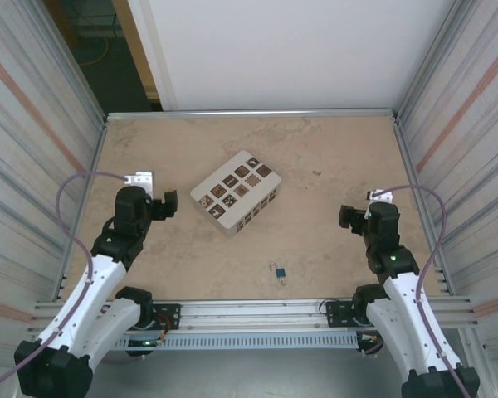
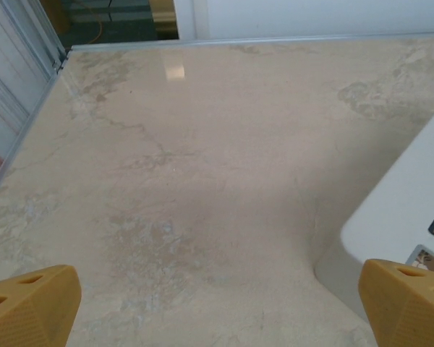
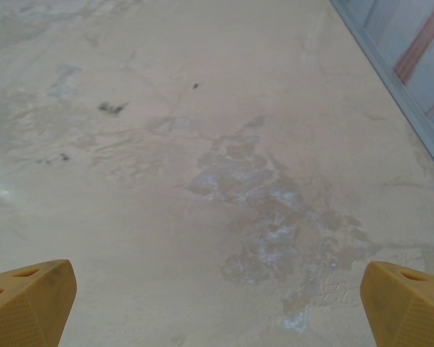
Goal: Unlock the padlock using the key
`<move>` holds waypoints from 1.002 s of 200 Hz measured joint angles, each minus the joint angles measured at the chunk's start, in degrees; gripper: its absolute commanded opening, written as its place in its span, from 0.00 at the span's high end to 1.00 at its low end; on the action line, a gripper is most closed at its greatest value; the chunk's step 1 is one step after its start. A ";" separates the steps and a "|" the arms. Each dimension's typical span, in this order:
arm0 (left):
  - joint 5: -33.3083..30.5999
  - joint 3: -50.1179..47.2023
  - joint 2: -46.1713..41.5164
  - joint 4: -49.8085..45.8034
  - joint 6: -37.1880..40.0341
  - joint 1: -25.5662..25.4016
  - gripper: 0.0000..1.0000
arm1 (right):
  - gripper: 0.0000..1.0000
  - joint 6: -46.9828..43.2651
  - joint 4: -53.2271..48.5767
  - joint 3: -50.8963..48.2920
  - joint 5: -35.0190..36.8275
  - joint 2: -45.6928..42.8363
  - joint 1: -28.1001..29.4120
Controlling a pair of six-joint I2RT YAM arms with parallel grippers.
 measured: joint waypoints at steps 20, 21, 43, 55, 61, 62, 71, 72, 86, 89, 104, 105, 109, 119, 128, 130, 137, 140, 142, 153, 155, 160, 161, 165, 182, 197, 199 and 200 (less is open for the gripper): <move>-0.74 -0.79 0.46 1.05 -0.59 0.07 0.01 | 0.01 0.02 2.93 -1.86 0.96 2.82 -0.59; -0.76 -0.81 0.46 1.05 -0.61 0.07 0.01 | 0.01 0.02 3.06 -1.95 1.01 3.13 -0.66; -1.38 -1.77 0.63 2.10 -1.29 0.35 0.01 | 0.01 0.13 6.29 -2.89 1.64 8.22 -1.29; -1.53 -2.38 0.76 2.34 -1.75 0.92 0.01 | 0.01 0.15 8.24 -3.41 1.70 10.82 -1.60; -1.53 -2.69 0.81 2.40 -2.01 1.25 0.01 | 0.01 0.15 9.31 -3.69 1.70 12.11 -1.66; -1.53 -2.75 0.83 2.43 -2.08 1.31 0.01 | 0.01 0.15 9.46 -3.74 1.70 12.24 -1.64; -1.53 -3.23 0.96 2.54 -2.54 1.66 0.01 | 0.01 0.15 11.21 -4.33 1.68 13.79 -1.66; -1.53 -3.26 0.96 2.54 -2.56 1.68 0.01 | 0.01 0.15 11.52 -4.42 1.66 14.05 -1.66; -1.53 -3.72 1.18 2.47 -2.99 2.01 0.01 | 0.01 0.15 14.19 -5.38 1.20 16.15 -1.88; -1.53 -3.76 1.25 2.49 -2.99 2.05 0.01 | 0.01 0.15 14.73 -5.55 0.92 16.57 -2.03; -1.53 -3.78 1.38 2.51 -3.17 2.23 0.01 | 0.01 0.13 17.29 -6.01 -0.33 18.27 -3.17; -1.53 -3.78 1.38 2.51 -3.17 2.25 0.01 | 0.01 0.13 17.40 -6.01 -0.35 18.34 -3.21; -1.53 -3.80 1.38 2.51 -3.19 2.34 0.01 | 0.01 0.13 18.10 -6.10 -0.85 18.71 -3.61; -1.53 -3.82 1.38 2.54 -3.21 2.38 0.01 | 0.01 0.07 19.87 -6.23 -2.10 19.32 -4.63; -1.53 -3.87 1.38 2.60 -3.23 2.38 0.01 | 0.01 0.02 21.59 -6.38 -3.39 19.71 -5.68; -1.53 -3.87 1.38 2.62 -3.23 2.38 0.01 | 0.01 0.02 22.03 -6.43 -3.78 19.76 -5.90; -1.53 -3.96 1.38 2.75 -3.28 2.38 0.01 | 0.01 0.02 23.39 -6.60 -4.68 19.89 -6.69; -1.51 -3.98 1.38 2.75 -3.32 2.38 0.01 | 0.01 0.02 24.11 -6.73 -5.18 19.96 -7.06; -1.53 -4.00 1.38 2.75 -3.41 2.38 0.01 | 0.01 0.02 24.55 -6.82 -5.55 20.00 -7.32; -1.53 -4.28 1.40 3.04 -3.61 2.38 0.01 | 0.01 0.00 26.88 -7.34 -7.04 20.28 -8.46; -1.53 -4.33 1.40 3.10 -3.63 2.38 0.01 | 0.01 0.00 27.32 -7.45 -7.26 20.39 -8.66; -1.51 -4.46 1.44 3.13 -3.67 2.45 0.01 | 0.01 0.00 28.33 -7.72 -7.72 20.59 -9.07; -1.51 -4.46 1.46 3.13 -3.67 2.47 0.01 | 0.01 0.00 28.50 -7.76 -7.80 20.63 -9.11; -1.51 -4.52 1.51 3.15 -3.69 2.49 0.01 | 0.01 0.00 29.46 -8.02 -8.37 20.83 -9.44; -1.51 -4.59 1.92 3.17 -3.93 2.75 0.01 | 0.01 -0.02 33.33 -9.07 -10.08 21.84 -10.23; -1.51 -4.59 2.27 3.39 -4.09 2.75 0.01 | 0.01 -0.04 36.65 -9.57 -11.19 23.15 -10.56; -1.51 -4.59 2.29 3.41 -4.09 2.75 0.01 | 0.01 -0.04 37.11 -9.64 -11.34 23.37 -10.56; -1.51 -4.59 2.29 3.43 -4.09 2.75 0.01 | 0.01 -0.04 37.27 -9.64 -11.41 23.45 -10.56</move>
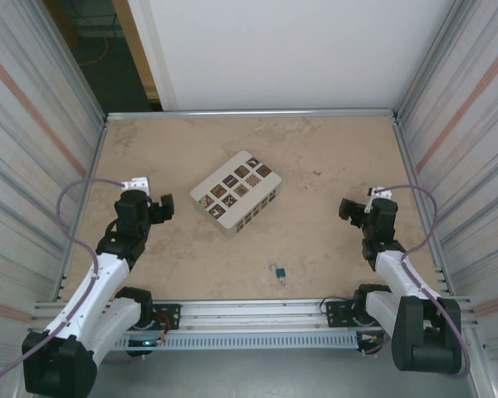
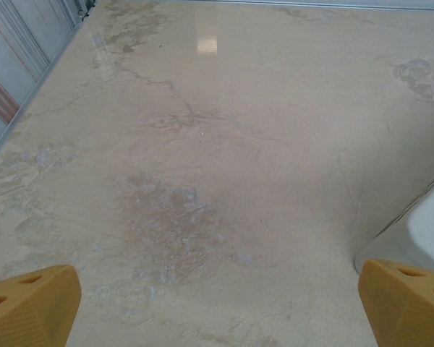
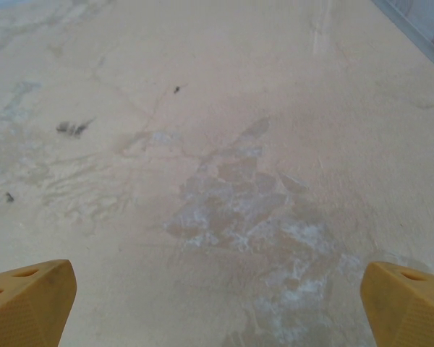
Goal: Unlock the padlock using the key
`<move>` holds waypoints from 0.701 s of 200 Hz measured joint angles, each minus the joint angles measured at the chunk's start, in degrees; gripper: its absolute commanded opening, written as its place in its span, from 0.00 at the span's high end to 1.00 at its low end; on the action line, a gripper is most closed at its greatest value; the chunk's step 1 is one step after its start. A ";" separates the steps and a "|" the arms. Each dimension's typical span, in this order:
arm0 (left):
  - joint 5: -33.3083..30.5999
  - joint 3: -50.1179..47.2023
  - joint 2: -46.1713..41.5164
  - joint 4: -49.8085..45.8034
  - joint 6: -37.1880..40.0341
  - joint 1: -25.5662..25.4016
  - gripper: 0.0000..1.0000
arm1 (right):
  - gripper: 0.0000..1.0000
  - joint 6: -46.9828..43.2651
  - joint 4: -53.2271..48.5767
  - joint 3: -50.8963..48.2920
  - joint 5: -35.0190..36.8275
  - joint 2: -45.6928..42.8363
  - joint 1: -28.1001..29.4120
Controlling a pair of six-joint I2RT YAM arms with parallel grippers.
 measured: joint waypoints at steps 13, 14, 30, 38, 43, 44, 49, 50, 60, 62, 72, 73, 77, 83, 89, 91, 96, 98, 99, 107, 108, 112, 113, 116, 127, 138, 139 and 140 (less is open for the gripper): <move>0.00 0.00 0.11 0.17 -0.02 0.00 0.01 | 0.01 -0.04 3.02 -0.33 -0.79 1.33 -0.09; 0.02 0.00 0.11 0.17 -0.02 0.00 0.01 | 0.01 -0.04 3.17 -0.35 -0.83 1.40 -0.09; 0.00 0.00 0.15 0.17 -0.02 0.00 0.01 | 0.01 -0.31 6.56 -0.96 -1.86 2.51 -0.09; 0.02 0.00 0.15 0.17 -0.02 0.00 0.01 | 0.01 -0.44 7.93 -1.25 -2.12 2.91 -0.09; 0.00 0.00 0.15 0.17 -0.02 0.00 0.01 | 0.01 -0.55 8.92 -1.44 -2.23 3.19 -0.09; 0.02 0.00 0.15 0.15 -0.02 0.00 0.01 | 0.01 -0.61 9.18 -1.51 -2.23 3.26 -0.09; 0.00 -0.02 0.15 0.15 -0.02 0.00 0.01 | 0.01 -0.83 10.05 -1.68 -2.29 3.52 -0.11; 0.00 0.00 0.15 0.17 -0.02 0.00 0.01 | 0.01 -0.87 10.19 -1.70 -2.29 3.56 -0.11; 0.02 -0.02 0.15 0.17 -0.02 0.00 0.01 | 0.01 -1.18 11.80 -2.08 -2.56 4.02 -0.17; 0.00 -0.02 0.15 0.17 -0.02 0.00 0.01 | 0.01 -1.31 12.17 -2.14 -2.71 4.22 -0.24; 0.02 -0.02 0.15 0.17 -0.02 0.00 0.01 | 0.01 -1.36 13.81 -2.32 -3.28 4.98 -0.50; 0.00 -0.02 0.15 0.17 -0.02 0.00 0.01 | 0.01 -1.36 13.92 -2.34 -3.28 5.05 -0.52; 0.00 -0.02 0.15 0.17 -0.02 0.00 0.01 | 0.01 -1.40 14.62 -2.36 -3.43 5.46 -0.72; 0.00 -0.02 0.15 0.17 -0.02 0.00 0.01 | 0.01 -1.44 15.63 -2.36 -3.56 6.10 -0.83; 0.00 -0.07 0.15 0.17 -0.02 0.00 0.01 | 0.01 -1.46 16.59 -2.38 -3.78 6.73 -0.92; 0.02 -0.11 0.15 0.20 -0.04 0.00 0.01 | 0.01 -1.49 17.00 -2.38 -3.82 6.97 -1.01; 0.02 -0.17 0.15 0.17 -0.07 0.02 0.01 | 0.01 -1.49 17.86 -2.38 -4.13 7.61 -1.09; 0.02 -0.22 0.15 0.20 -0.07 0.02 0.01 | 0.01 -1.49 18.21 -2.38 -4.24 7.85 -1.11; 0.02 -0.24 0.15 0.20 -0.09 0.02 0.01 | 0.01 -1.49 18.34 -2.38 -4.33 7.93 -1.11; 0.04 -0.46 0.15 0.26 -0.20 0.11 0.01 | 0.01 -1.53 19.67 -2.38 -4.83 9.03 -1.20; 0.04 -0.46 0.15 0.26 -0.20 0.11 0.01 | 0.01 -1.55 19.85 -2.38 -4.96 9.25 -1.20; 0.02 -0.59 0.15 0.28 -0.22 0.13 0.01 | 0.01 -1.68 20.61 -2.38 -5.27 9.86 -1.22; 0.02 -0.63 0.15 0.28 -0.22 0.17 0.01 | 0.01 -1.70 20.70 -2.38 -5.27 9.94 -1.22; 0.04 -0.70 0.15 0.31 -0.24 0.24 0.01 | 0.01 -1.75 21.18 -2.36 -5.53 10.43 -1.22; 0.02 -0.92 0.20 0.28 -0.24 0.28 0.01 | 0.01 -2.23 22.88 -2.36 -6.93 12.02 -1.36; 0.02 -0.94 0.22 0.33 -0.28 0.28 0.01 | 0.01 -2.82 24.57 -2.36 -8.33 13.81 -1.53; 0.02 -0.94 0.22 0.31 -0.28 0.28 0.01 | 0.01 -2.86 24.79 -2.34 -8.50 13.99 -1.53; 0.02 -0.94 0.22 0.33 -0.31 0.28 0.01 | 0.01 -2.89 24.87 -2.34 -8.57 14.08 -1.55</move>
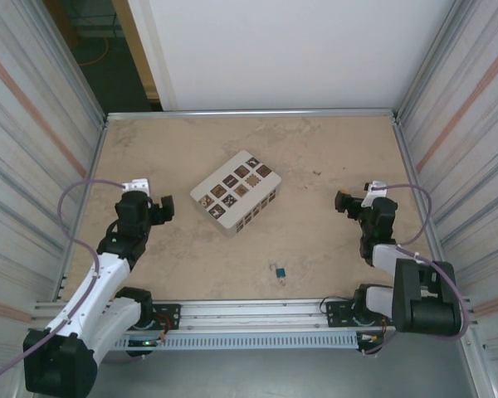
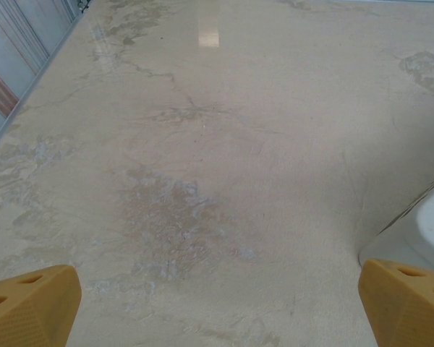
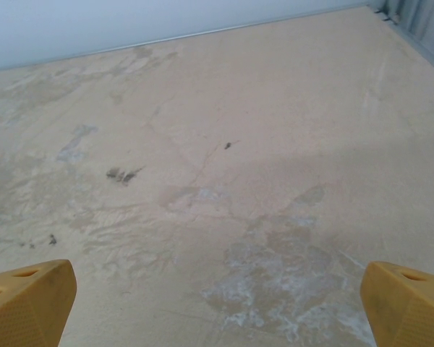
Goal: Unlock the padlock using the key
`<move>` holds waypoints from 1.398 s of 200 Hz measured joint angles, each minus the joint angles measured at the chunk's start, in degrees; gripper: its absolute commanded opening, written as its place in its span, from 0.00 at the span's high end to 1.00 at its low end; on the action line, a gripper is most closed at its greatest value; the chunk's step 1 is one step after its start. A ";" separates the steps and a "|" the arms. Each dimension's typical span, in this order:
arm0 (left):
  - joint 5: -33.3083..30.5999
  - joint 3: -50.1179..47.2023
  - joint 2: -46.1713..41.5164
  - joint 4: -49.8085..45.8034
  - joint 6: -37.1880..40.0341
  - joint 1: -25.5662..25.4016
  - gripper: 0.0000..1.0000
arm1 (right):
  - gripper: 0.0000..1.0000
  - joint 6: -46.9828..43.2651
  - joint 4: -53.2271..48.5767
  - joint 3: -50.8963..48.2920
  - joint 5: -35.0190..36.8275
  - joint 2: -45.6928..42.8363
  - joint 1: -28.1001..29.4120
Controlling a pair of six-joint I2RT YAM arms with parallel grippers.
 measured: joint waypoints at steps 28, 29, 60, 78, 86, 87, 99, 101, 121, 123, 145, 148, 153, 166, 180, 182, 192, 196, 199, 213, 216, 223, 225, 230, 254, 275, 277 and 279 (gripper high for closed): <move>0.00 0.00 0.00 0.07 -0.09 0.00 0.01 | 0.01 -0.13 5.60 0.11 -2.93 5.38 -0.48; 0.00 0.00 0.00 0.07 -0.09 0.00 0.01 | 0.01 -0.13 5.95 0.13 -2.99 5.79 -0.55; 0.00 -0.04 0.00 0.24 -0.09 0.09 0.01 | 0.01 -0.13 11.02 0.48 -5.22 12.81 -0.79; 0.00 -0.22 0.00 0.68 -0.02 0.09 0.01 | 0.01 -0.13 12.22 1.05 -5.62 14.82 -0.79; 0.04 -0.48 0.00 1.29 0.13 0.09 0.01 | 0.01 -0.13 12.09 1.88 -5.62 15.63 -0.79; 0.04 -0.55 0.00 1.44 0.15 0.09 0.01 | 0.01 -0.11 12.04 1.95 -5.62 15.69 -0.79; 0.09 -1.01 0.02 2.21 0.59 0.11 0.01 | 0.01 -0.11 9.81 4.35 -5.60 16.33 -0.79; 0.09 -1.09 0.02 2.36 0.68 0.09 0.01 | 0.01 -0.11 9.51 4.76 -5.60 16.41 -0.79; 0.00 -2.21 0.04 4.37 2.12 0.11 0.01 | 0.01 -0.15 6.84 8.87 -3.58 16.74 0.00; 0.00 -2.34 0.04 4.61 2.25 0.11 0.01 | 0.01 -0.17 6.78 9.16 -3.41 16.74 0.13; -0.20 -4.11 0.26 7.82 4.07 0.11 0.01 | 0.01 -0.35 5.88 10.23 -2.12 16.74 1.07; -0.39 -4.48 0.31 8.50 4.31 0.09 0.01 | 0.01 -0.37 5.66 10.23 -2.01 16.74 1.14; -0.55 -5.07 0.46 9.42 4.72 0.11 0.01 | 0.01 -0.46 5.11 10.23 -1.81 16.74 1.16; -0.96 -6.75 1.05 12.04 5.66 0.44 0.01 | 0.01 -0.55 4.20 10.23 -1.29 16.74 1.22; -1.22 -8.57 2.29 14.97 6.54 1.42 0.01 | 0.01 -0.55 3.65 10.23 -0.81 16.74 1.22; -1.27 -8.72 2.38 15.23 6.60 1.53 0.01 | 0.01 -0.57 3.61 10.23 -0.81 16.74 1.20; -0.94 -9.79 3.45 17.22 6.95 2.82 0.01 | 0.01 -0.55 3.50 10.23 -0.63 16.74 1.22; -0.83 -10.21 3.82 18.05 7.04 3.34 0.01 | 0.01 -0.55 3.50 10.23 -0.63 16.74 1.22; -0.76 -10.43 4.17 18.58 7.08 3.74 0.01 | 0.01 -0.55 3.50 10.23 -0.61 16.74 1.22; 0.04 -11.21 5.77 20.94 7.34 5.42 0.01 | 0.01 -0.55 3.45 10.23 -0.59 16.74 1.22; 0.20 -11.30 6.05 21.35 7.34 5.70 0.01 | 0.01 -0.55 3.45 10.23 -0.59 16.74 1.22; 0.72 -11.47 6.82 22.60 7.56 6.16 0.01 | 0.01 -0.57 3.41 10.23 -0.57 16.74 1.22; 0.85 -11.52 7.08 22.97 7.63 6.29 0.01 | 0.01 -0.57 3.41 10.23 -0.55 16.74 1.22; 1.25 -11.56 7.58 23.80 7.76 6.51 0.01 | 0.01 -0.57 3.37 10.23 -0.46 16.74 1.22; 2.89 -11.67 10.38 27.28 8.41 6.84 0.01 | 0.01 -0.57 3.32 10.23 -0.44 16.74 1.22; 4.70 -11.67 12.55 29.94 9.55 6.86 0.01 | 0.01 -0.61 3.28 10.23 -0.42 16.74 1.22; 4.87 -11.67 12.76 30.27 9.66 6.86 0.01 | 0.01 -0.61 3.28 10.23 -0.44 16.74 1.22; 5.05 -11.67 12.98 30.58 9.75 6.91 0.01 | 0.01 -0.66 3.28 10.23 -0.42 16.74 1.22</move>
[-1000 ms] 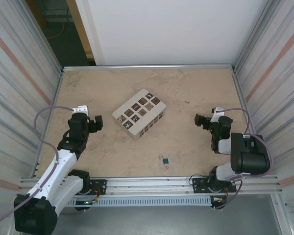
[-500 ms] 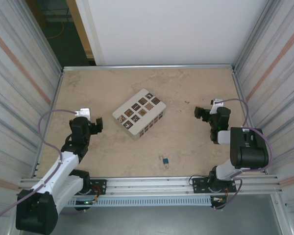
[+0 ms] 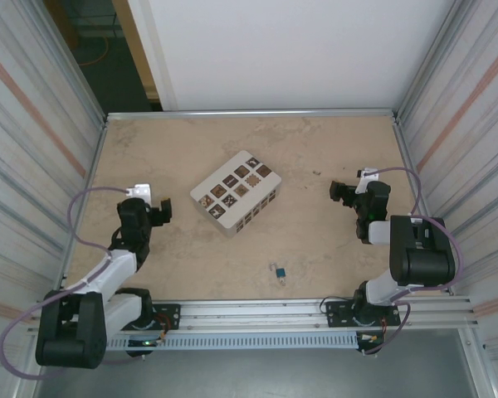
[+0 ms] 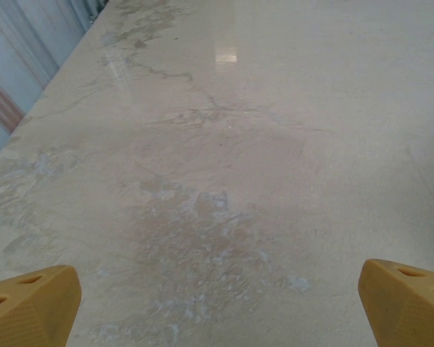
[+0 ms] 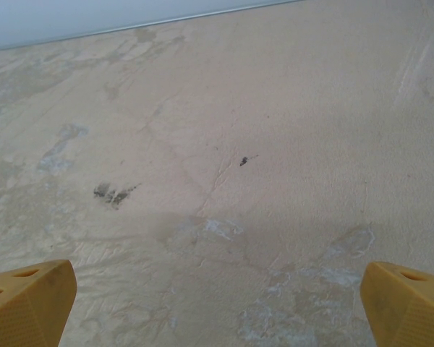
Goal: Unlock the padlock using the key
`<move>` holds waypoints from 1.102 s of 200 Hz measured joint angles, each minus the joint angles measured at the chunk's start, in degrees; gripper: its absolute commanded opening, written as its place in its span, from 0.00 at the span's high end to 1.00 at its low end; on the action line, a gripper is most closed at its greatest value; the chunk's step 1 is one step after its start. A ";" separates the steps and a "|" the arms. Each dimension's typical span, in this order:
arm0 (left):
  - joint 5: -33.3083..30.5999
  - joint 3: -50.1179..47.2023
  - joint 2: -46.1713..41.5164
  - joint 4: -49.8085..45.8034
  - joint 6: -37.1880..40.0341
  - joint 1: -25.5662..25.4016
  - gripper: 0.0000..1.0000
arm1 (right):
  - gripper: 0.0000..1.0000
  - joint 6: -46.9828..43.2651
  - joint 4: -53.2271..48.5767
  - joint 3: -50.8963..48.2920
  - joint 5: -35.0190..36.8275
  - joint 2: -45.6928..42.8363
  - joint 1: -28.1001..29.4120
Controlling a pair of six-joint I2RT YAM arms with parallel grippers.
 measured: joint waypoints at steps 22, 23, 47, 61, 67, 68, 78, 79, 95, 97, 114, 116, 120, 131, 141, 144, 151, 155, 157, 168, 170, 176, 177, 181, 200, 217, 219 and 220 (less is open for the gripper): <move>1.84 -0.07 2.16 3.76 1.05 0.87 0.01 | 0.01 -0.50 -0.11 0.00 -0.02 0.00 0.00; 1.95 -0.07 2.27 4.00 1.07 0.94 0.01 | 0.01 -0.50 -0.11 0.00 -0.02 0.00 0.00; 4.39 -0.68 4.68 9.31 1.22 2.27 0.01 | 0.01 -0.63 -0.13 0.00 0.00 0.00 0.00; 5.57 -1.25 5.86 12.33 1.22 2.93 0.01 | 0.01 -0.72 -0.13 0.00 0.00 0.00 0.00; 6.01 -1.46 6.43 13.53 1.22 3.19 0.01 | 0.01 -0.72 -0.13 0.00 0.00 0.00 0.00; 6.08 -1.49 6.49 13.66 1.22 3.21 0.01 | 0.01 -0.72 -0.13 0.00 0.00 0.00 0.00; 6.82 -1.77 7.43 15.67 1.25 3.56 0.01 | 0.01 -0.72 -0.13 0.00 0.00 0.00 0.00; 6.88 -1.77 7.61 15.98 1.27 3.61 0.01 | 0.01 -0.72 -0.13 0.00 0.00 0.00 0.00; 8.15 -1.81 9.31 18.49 1.22 4.22 0.01 | 0.01 -0.72 -0.13 0.00 0.00 0.00 0.00; 8.33 -1.81 9.49 18.73 1.22 4.35 0.01 | 0.01 -0.72 -0.13 0.00 0.00 0.00 0.00; 9.88 -1.73 10.62 19.15 1.09 5.62 0.01 | 0.01 -0.72 -0.13 0.00 0.00 0.00 0.00; 10.10 -1.73 10.73 19.15 1.01 5.79 0.01 | 0.01 -0.72 -0.13 0.00 0.00 0.00 0.00; 10.40 -1.68 10.95 19.12 0.96 6.16 0.01 | 0.01 -0.72 -0.13 0.00 0.00 0.00 0.00; 11.19 -1.57 11.41 19.15 0.70 7.06 0.01 | 0.01 -0.72 -0.13 0.00 0.00 0.00 0.00; 11.76 -1.53 11.50 19.15 0.52 7.54 0.01 | 0.01 -0.72 -0.13 0.00 0.00 0.00 0.00; 11.89 -1.53 11.50 19.19 0.48 7.72 0.01 | 0.01 -0.72 -0.13 0.00 0.00 0.00 0.00; 12.28 -1.53 11.50 19.30 0.46 7.82 0.01 | 0.01 -0.72 -0.13 0.00 0.00 0.00 0.00; 12.46 -1.53 11.50 19.37 0.33 7.82 0.01 | 0.01 -0.72 -0.13 0.00 -0.02 0.00 0.00; 12.61 -1.51 11.50 19.37 0.33 7.82 0.01 | 0.01 -0.72 -0.13 0.00 0.00 0.00 0.00; 13.29 -1.51 11.50 19.41 0.31 7.82 0.01 | 0.01 -0.72 -0.13 0.00 0.00 0.00 0.00; 13.49 -1.53 11.50 19.45 0.28 7.82 0.01 | 0.01 -0.72 -0.13 0.00 0.00 0.00 0.00; 13.94 -1.51 11.52 19.69 0.11 7.82 0.01 | 0.01 -0.72 -0.13 0.00 0.00 0.00 0.00; 13.97 -1.51 11.52 19.71 0.13 7.82 0.01 | 0.01 -0.72 -0.13 0.00 0.00 0.00 0.00; 14.27 -1.51 11.61 20.06 -0.07 7.82 0.01 | 0.01 -0.72 -0.13 0.00 0.00 0.00 0.00; 16.02 -1.51 12.59 22.01 -0.55 7.82 0.01 | 0.01 -0.72 -0.13 0.00 0.00 0.00 0.00; 16.72 -1.51 13.92 23.47 -0.66 7.80 0.01 | 0.01 -0.72 -0.13 0.00 0.00 0.00 0.00; 16.79 -1.51 14.16 23.69 -0.68 7.80 0.01 | 0.01 -0.72 -0.13 0.00 0.00 0.00 0.00; 16.81 -1.51 14.25 23.80 -0.68 7.80 0.01 | 0.01 -0.72 -0.13 0.00 -0.02 0.00 0.00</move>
